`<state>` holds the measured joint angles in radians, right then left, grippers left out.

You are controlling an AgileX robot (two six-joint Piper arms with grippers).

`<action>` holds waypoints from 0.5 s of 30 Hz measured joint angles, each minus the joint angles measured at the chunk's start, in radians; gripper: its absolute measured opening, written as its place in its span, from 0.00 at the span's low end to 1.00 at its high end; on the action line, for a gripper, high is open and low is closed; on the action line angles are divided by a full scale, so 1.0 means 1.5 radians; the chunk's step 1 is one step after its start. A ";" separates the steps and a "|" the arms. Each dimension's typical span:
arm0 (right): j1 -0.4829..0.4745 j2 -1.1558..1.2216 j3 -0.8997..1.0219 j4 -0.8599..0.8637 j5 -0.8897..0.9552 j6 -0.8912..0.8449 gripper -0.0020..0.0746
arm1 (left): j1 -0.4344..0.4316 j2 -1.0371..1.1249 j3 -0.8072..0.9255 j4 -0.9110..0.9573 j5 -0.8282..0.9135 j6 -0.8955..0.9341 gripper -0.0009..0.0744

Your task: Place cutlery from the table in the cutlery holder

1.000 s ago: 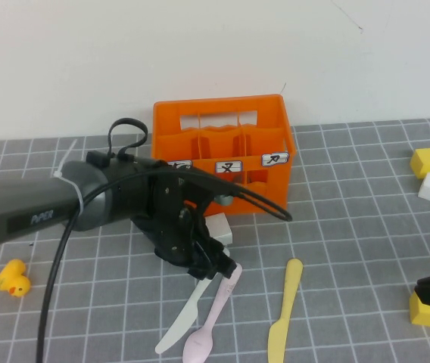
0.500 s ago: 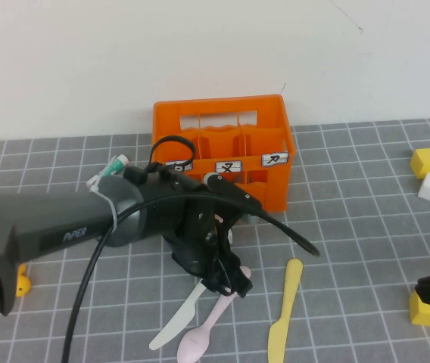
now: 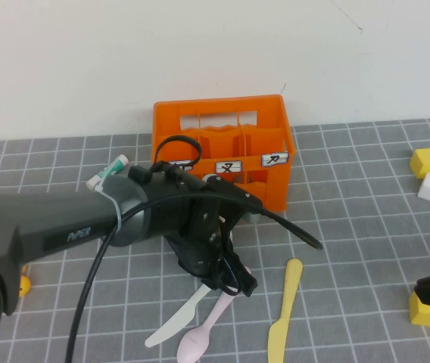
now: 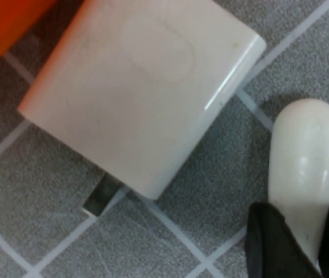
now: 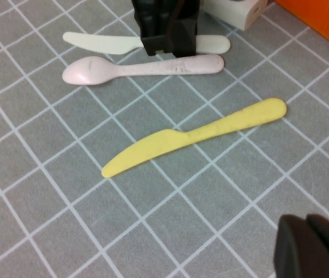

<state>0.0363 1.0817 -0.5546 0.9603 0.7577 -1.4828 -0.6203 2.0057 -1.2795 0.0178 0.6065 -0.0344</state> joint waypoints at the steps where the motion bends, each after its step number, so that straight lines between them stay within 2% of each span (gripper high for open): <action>1: 0.000 0.000 0.000 0.000 0.000 0.000 0.02 | -0.001 0.000 -0.002 0.002 0.001 -0.003 0.21; 8: 0.000 0.000 0.000 0.000 0.000 0.000 0.02 | -0.004 -0.027 0.006 0.026 0.036 -0.016 0.21; 15: 0.000 0.000 0.000 0.000 0.000 0.000 0.02 | -0.003 -0.166 0.014 0.044 0.062 -0.016 0.21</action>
<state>0.0363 1.0817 -0.5546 0.9603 0.7577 -1.4828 -0.6243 1.7562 -1.2580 0.0837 0.6998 -0.0578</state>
